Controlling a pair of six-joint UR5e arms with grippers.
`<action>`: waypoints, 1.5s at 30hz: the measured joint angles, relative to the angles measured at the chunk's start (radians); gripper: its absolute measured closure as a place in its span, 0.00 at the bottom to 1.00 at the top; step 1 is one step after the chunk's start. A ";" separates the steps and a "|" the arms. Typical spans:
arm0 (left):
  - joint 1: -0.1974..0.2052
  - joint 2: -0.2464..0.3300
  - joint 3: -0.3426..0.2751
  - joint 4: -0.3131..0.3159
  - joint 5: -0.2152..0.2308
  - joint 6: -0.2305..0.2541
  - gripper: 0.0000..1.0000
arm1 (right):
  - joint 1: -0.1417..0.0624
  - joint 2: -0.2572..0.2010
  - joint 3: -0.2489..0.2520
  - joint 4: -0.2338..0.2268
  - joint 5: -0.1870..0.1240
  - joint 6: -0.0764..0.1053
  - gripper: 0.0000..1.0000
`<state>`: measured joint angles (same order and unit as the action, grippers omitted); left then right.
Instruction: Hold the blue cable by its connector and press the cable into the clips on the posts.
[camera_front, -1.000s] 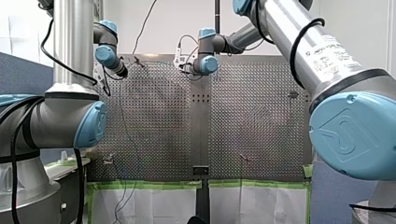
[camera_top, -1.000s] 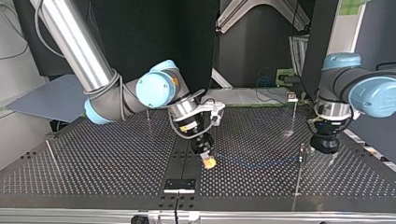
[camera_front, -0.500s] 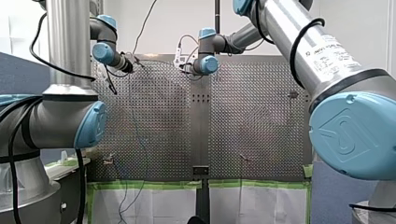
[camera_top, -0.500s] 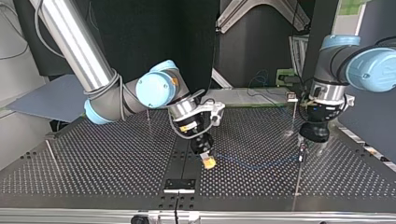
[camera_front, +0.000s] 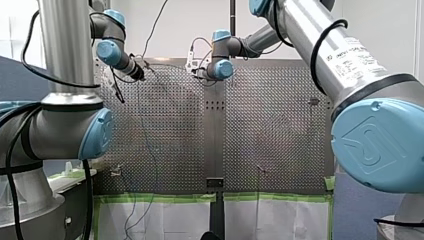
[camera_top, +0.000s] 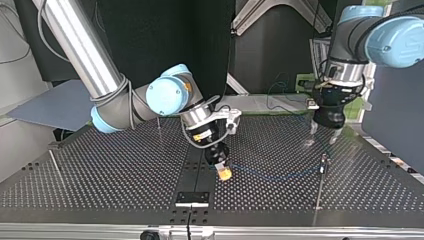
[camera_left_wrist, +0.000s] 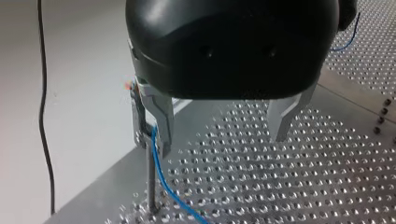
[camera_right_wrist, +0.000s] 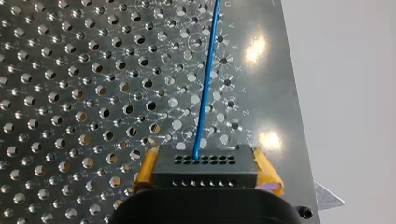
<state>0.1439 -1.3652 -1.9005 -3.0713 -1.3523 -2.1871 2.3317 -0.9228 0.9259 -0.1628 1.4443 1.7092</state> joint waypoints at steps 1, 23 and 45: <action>-0.002 0.007 -0.002 0.000 -0.002 0.000 0.00 | 0.000 0.000 0.000 0.000 0.000 0.000 1.00; -0.019 0.083 0.044 0.008 -0.033 0.135 0.00 | 0.001 0.000 0.000 0.001 0.000 0.000 1.00; -0.026 0.033 0.056 -0.024 -0.093 0.316 0.00 | 0.001 0.000 0.000 0.002 -0.001 0.000 1.00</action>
<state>0.1178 -1.3318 -1.8448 -3.0952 -1.4451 -1.8712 2.3323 -0.9226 0.9263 -0.1612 1.4436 1.7092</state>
